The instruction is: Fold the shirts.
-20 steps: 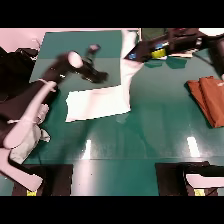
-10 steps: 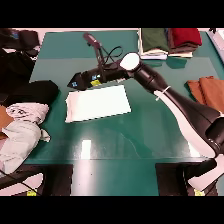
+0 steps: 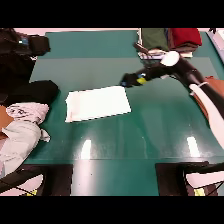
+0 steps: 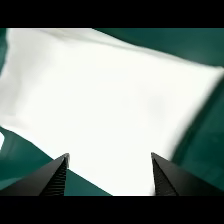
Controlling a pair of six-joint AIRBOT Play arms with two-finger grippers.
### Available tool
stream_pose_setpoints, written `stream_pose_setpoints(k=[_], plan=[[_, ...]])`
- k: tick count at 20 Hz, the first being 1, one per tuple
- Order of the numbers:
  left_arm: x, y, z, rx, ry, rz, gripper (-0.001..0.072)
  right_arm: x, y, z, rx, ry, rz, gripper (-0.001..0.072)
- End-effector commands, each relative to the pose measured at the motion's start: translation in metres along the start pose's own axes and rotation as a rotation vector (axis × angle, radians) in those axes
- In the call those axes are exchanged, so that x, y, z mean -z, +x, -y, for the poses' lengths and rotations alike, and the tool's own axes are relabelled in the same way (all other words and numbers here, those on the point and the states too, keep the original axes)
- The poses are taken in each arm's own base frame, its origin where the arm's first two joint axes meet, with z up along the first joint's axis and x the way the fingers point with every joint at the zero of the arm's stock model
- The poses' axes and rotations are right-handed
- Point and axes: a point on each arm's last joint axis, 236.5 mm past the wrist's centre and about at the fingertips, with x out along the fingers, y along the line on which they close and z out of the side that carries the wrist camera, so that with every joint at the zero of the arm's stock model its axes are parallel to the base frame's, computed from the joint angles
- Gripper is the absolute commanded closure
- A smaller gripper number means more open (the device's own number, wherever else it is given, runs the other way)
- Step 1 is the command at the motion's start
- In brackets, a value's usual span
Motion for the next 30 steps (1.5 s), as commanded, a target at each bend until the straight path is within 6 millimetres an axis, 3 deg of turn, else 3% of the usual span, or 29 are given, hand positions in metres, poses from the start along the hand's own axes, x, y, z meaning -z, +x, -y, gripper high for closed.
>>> stream_pose_setpoints(k=[1,3,9,12,14,15,17,18,21,26,28,30], plan=[[0.006,0.014,0.035,0.065,0.043,0.010,0.0684,0.048,-0.009,0.080,0.032,0.260,-0.065,0.0120],[0.011,0.022,0.051,0.094,0.064,0.001,0.0684,0.057,0.011,0.083,-0.028,0.333,-0.093,0.0120],[0.028,0.042,0.084,0.148,0.103,-0.046,0.0684,0.061,0.098,0.030,-0.191,0.334,-0.178,0.0123],[0.029,0.041,0.090,0.170,0.090,-0.051,0.0684,0.057,0.132,0.004,-0.218,0.255,-0.220,0.0316],[0.030,0.040,0.094,0.190,0.074,-0.055,0.0685,0.045,0.141,-0.009,-0.231,0.172,-0.202,0.0681],[0.030,0.040,0.097,0.201,0.067,-0.057,0.0685,0.034,0.137,-0.012,-0.229,0.147,-0.175,0.0697],[0.032,0.039,0.102,0.218,0.060,-0.064,0.0685,0.006,0.113,-0.003,-0.181,0.083,-0.106,0.0697],[0.034,0.038,0.105,0.223,0.065,-0.067,0.0685,-0.009,0.091,0.012,-0.129,0.053,-0.068,0.0697],[0.037,0.036,0.124,0.254,0.092,-0.066,0.0684,-0.039,0.004,0.070,0.027,0.059,0.042,0.0697],[0.036,0.033,0.148,0.298,0.113,-0.040,0.0684,-0.038,-0.171,0.193,0.324,0.199,0.228,0.0696],[0.035,0.032,0.152,0.315,0.097,-0.036,0.0684,-0.027,-0.234,0.236,0.408,0.295,0.333,0.0696],[0.034,0.032,0.152,0.317,0.085,-0.035,0.0684,-0.012,-0.282,0.276,0.481,0.380,0.425,0.0696]])
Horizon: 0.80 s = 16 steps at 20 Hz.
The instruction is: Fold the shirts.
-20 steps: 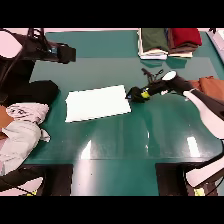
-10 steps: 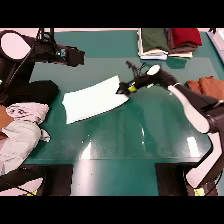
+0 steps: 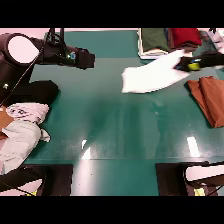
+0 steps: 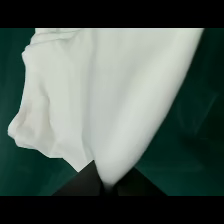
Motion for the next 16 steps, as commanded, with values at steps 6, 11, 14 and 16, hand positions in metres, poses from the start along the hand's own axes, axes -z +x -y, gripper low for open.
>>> stream_pose_setpoints(k=[6,11,14,16], plan=[[-0.004,0.001,0.006,0.018,-0.050,0.017,0.0684,-0.062,-0.113,0.147,0.153,0.285,0.416,0.0697],[-0.003,0.001,0.006,0.018,-0.049,0.012,0.0684,-0.113,-0.170,0.134,0.204,0.185,0.579,0.0697],[-0.002,0.001,0.006,0.018,-0.048,0.009,0.0684,-0.124,-0.195,0.126,0.253,0.117,0.597,0.0697],[0.000,0.001,0.006,0.017,-0.047,0.001,0.0684,-0.118,-0.197,0.123,0.266,0.095,0.555,0.0697]])
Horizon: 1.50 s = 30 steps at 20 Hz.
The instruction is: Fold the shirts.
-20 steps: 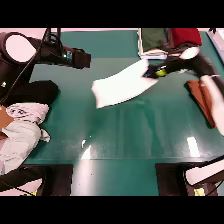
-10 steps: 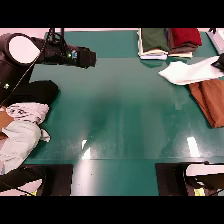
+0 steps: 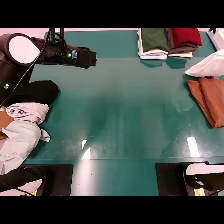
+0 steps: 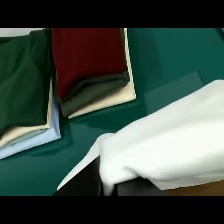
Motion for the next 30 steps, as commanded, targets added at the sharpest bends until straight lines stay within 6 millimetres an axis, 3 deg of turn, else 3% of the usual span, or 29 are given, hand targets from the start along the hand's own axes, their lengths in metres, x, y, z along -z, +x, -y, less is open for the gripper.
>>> stream_pose_setpoints(k=[1,4,7,16,17,18,19,20,23,24,26,28,30], plan=[[0.004,0.000,-0.001,-0.002,0.001,-0.018,0.0684,-0.002,-0.014,0.000,0.031,-0.053,-0.035,0.0697],[0.010,0.000,-0.001,-0.005,0.010,-0.042,0.0684,0.024,-0.022,0.010,0.084,-0.064,-0.110,0.0697],[0.013,0.000,-0.002,-0.006,0.011,-0.053,0.0684,0.058,-0.044,0.030,0.159,-0.035,-0.186,0.0697],[0.012,0.000,-0.001,-0.004,0.052,-0.051,0.0684,0.217,-0.124,0.110,0.376,0.162,-0.515,0.0674],[0.012,0.000,-0.001,-0.005,0.054,-0.052,0.0684,0.233,-0.133,0.121,0.412,0.175,-0.544,0.0509],[0.012,0.000,-0.002,-0.005,0.054,-0.052,0.0684,0.246,-0.142,0.131,0.449,0.181,-0.571,0.0289],[0.012,0.000,-0.002,-0.005,0.055,-0.052,0.0684,0.254,-0.152,0.141,0.486,0.184,-0.589,0.0163],[0.012,0.000,-0.002,-0.005,0.054,-0.052,0.0683,0.256,-0.160,0.148,0.512,0.193,-0.587,0.0117],[0.012,0.000,-0.001,-0.004,0.054,-0.051,0.0684,0.229,-0.175,0.153,0.560,0.200,-0.460,0.0116],[0.012,0.000,-0.001,-0.003,0.053,-0.051,0.0683,0.217,-0.173,0.146,0.553,0.191,-0.409,0.0117],[0.012,0.000,-0.001,-0.003,0.053,-0.050,0.0683,0.195,-0.158,0.112,0.465,0.162,-0.323,0.0117],[0.011,0.000,-0.001,-0.003,0.053,-0.047,0.0683,0.185,-0.135,0.051,0.296,0.137,-0.294,0.0117],[0.009,0.000,-0.002,-0.006,0.055,-0.040,0.0683,0.188,-0.116,-0.018,0.122,0.072,-0.312,0.0117]])
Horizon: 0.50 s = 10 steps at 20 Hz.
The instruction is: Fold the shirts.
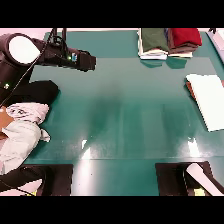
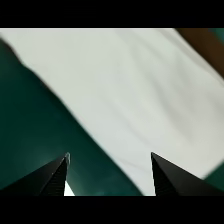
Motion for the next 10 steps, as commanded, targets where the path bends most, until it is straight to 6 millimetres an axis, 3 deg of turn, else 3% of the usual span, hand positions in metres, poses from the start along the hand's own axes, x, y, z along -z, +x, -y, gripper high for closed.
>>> stream_pose_setpoints(k=[1,4,6,9,10], plan=[[-0.001,0.000,-0.001,-0.005,0.003,0.004,0.0683,0.010,-0.009,-0.111,-0.246,-0.142,0.011,0.0118],[0.010,0.000,-0.001,-0.004,0.002,-0.041,0.0683,0.052,-0.015,-0.195,-0.396,-0.352,-0.062,0.0119],[0.008,0.000,-0.001,-0.003,0.002,-0.035,0.0683,0.076,-0.022,-0.236,-0.478,-0.454,-0.084,0.0150],[-0.001,0.000,-0.001,-0.003,0.002,0.004,0.0683,0.100,-0.031,-0.270,-0.528,-0.588,-0.077,0.0494],[-0.005,0.000,-0.001,-0.003,0.002,0.019,0.0683,0.107,-0.033,-0.276,-0.531,-0.632,-0.075,0.0672]])
